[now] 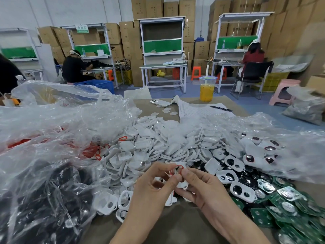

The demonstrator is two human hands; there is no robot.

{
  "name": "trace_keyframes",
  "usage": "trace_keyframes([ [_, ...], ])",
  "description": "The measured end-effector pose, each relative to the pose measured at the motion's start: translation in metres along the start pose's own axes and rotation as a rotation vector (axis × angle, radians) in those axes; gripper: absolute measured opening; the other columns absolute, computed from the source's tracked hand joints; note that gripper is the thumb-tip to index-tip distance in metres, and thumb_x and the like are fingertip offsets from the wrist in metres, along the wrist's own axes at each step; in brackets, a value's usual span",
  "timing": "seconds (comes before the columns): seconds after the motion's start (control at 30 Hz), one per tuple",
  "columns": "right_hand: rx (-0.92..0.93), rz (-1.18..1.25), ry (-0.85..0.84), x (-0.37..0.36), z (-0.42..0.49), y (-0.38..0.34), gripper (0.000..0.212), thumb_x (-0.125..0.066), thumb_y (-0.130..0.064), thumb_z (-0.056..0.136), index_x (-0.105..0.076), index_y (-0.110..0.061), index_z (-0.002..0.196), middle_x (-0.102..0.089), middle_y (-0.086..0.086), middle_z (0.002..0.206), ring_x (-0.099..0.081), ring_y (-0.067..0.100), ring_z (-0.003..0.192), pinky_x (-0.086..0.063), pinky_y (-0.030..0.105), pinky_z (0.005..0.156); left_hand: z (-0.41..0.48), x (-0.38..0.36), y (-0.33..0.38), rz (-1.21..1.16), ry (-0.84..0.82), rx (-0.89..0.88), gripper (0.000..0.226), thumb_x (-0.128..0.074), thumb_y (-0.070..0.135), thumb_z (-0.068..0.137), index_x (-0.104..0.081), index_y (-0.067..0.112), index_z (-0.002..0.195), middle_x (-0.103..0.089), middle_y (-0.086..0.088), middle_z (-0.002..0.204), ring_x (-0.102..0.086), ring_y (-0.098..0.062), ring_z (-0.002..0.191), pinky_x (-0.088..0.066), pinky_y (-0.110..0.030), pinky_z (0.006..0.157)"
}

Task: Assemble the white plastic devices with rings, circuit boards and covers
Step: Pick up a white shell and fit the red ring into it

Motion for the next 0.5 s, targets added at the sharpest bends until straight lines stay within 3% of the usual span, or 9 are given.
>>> trace_keyframes([
  [0.1, -0.017, 0.058, 0.003, 0.002, 0.0, 0.0, 0.032, -0.077, -0.029, 0.075, -0.08, -0.006, 0.097, -0.076, 0.01, 0.095, -0.075, 0.02, 0.091, -0.059, 0.027, 0.078, 0.002, -0.002, 0.001, -0.104, -0.055, 0.032, 0.017, -0.085, 0.037, 0.079, -0.076, 0.036, 0.093, -0.077, 0.003, 0.099, -0.071, -0.017, 0.09, -0.057, -0.028, 0.073],
  [0.2, -0.046, 0.137, -0.007, 0.002, 0.0, 0.001, 0.032, -0.078, -0.025, 0.072, -0.079, -0.002, 0.094, -0.075, 0.011, 0.087, -0.075, 0.019, 0.08, -0.06, 0.025, 0.07, 0.002, -0.004, 0.004, -0.236, -0.135, 0.067, 0.02, -0.075, 0.034, 0.081, -0.078, 0.029, 0.1, -0.078, -0.002, 0.106, -0.071, -0.011, 0.087, -0.055, -0.022, 0.07],
  [0.4, -0.069, 0.162, -0.02, 0.001, -0.001, 0.003, 0.036, -0.077, -0.023, 0.075, -0.077, 0.001, 0.101, -0.075, 0.015, 0.098, -0.075, 0.022, 0.087, -0.06, 0.027, 0.072, 0.004, -0.005, -0.008, -0.35, -0.153, 0.131, 0.021, -0.074, 0.027, 0.086, -0.078, 0.022, 0.106, -0.076, -0.011, 0.112, -0.072, -0.029, 0.105, -0.056, -0.045, 0.091],
  [0.5, -0.079, 0.146, -0.028, 0.0, -0.001, 0.005, 0.036, -0.075, -0.024, 0.078, -0.077, 0.0, 0.105, -0.075, 0.017, 0.107, -0.075, 0.022, 0.093, -0.06, 0.026, 0.075, 0.005, -0.004, -0.01, -0.313, -0.139, 0.131, 0.022, -0.071, 0.029, 0.085, -0.078, 0.025, 0.105, -0.077, -0.009, 0.11, -0.072, -0.027, 0.104, -0.057, -0.042, 0.091],
])
Point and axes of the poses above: each hand's wrist, its own z-axis towards the middle knuckle, its own x-axis out of the back of the hand, y = z × x, the point moved 8 cm from there along z, towards the middle knuckle
